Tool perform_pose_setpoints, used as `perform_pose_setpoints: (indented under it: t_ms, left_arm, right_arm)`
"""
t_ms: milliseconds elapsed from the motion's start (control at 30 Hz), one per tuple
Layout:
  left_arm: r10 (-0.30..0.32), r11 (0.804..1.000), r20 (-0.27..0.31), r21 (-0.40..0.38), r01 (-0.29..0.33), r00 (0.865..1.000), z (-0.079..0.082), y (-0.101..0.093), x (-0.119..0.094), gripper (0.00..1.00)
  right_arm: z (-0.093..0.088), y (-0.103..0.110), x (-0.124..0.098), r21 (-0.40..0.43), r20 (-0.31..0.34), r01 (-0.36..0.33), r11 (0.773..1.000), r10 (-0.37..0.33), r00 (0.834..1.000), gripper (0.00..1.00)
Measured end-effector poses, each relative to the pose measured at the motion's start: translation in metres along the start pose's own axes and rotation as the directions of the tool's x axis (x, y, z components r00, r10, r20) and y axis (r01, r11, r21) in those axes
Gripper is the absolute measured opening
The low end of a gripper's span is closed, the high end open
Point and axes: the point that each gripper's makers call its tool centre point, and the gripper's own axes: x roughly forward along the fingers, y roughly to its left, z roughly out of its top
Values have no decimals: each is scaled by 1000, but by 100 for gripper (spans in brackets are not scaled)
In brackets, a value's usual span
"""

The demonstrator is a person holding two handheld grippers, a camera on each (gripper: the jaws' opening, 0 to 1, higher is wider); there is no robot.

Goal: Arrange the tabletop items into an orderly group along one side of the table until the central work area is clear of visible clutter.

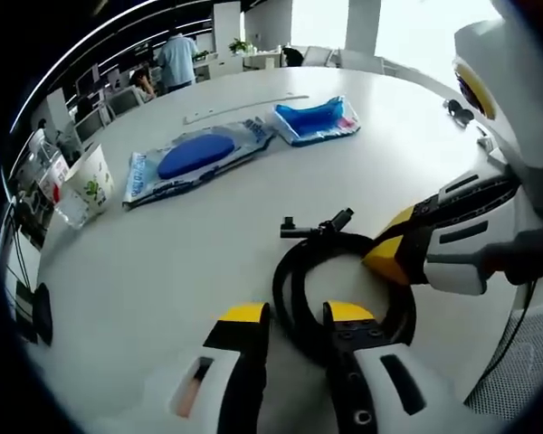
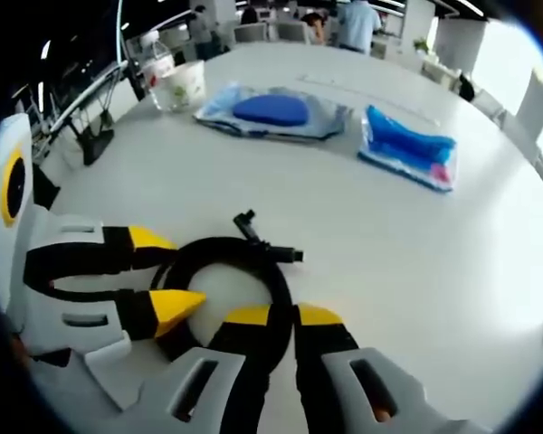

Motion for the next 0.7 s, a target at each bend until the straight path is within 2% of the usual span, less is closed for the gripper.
perform_pose_setpoints:
  t_ms: [200,533,600,700]
  left_arm:
    - [-1,1000,-4,7,1,1000,0,-1,0,19]
    - [0,1000,-4,-11,0,1000,0,1,-2,15]
    - [20,1000,12,21,-20,1000,4,4,-4,13]
    - [16,1000,6,19,-16,1000,3,4,-4,13]
  right_arm:
    - [-1,1,-1,-16,3,12,1000,-12,1000,5]
    - [-2,2,-2,1,0,7,1000,-7,1000,4]
    - [-1,3,-3,15,6,0,1000,0,1000,4]
    - [0,3,-4,11,7,4,1000,-4,1000,3]
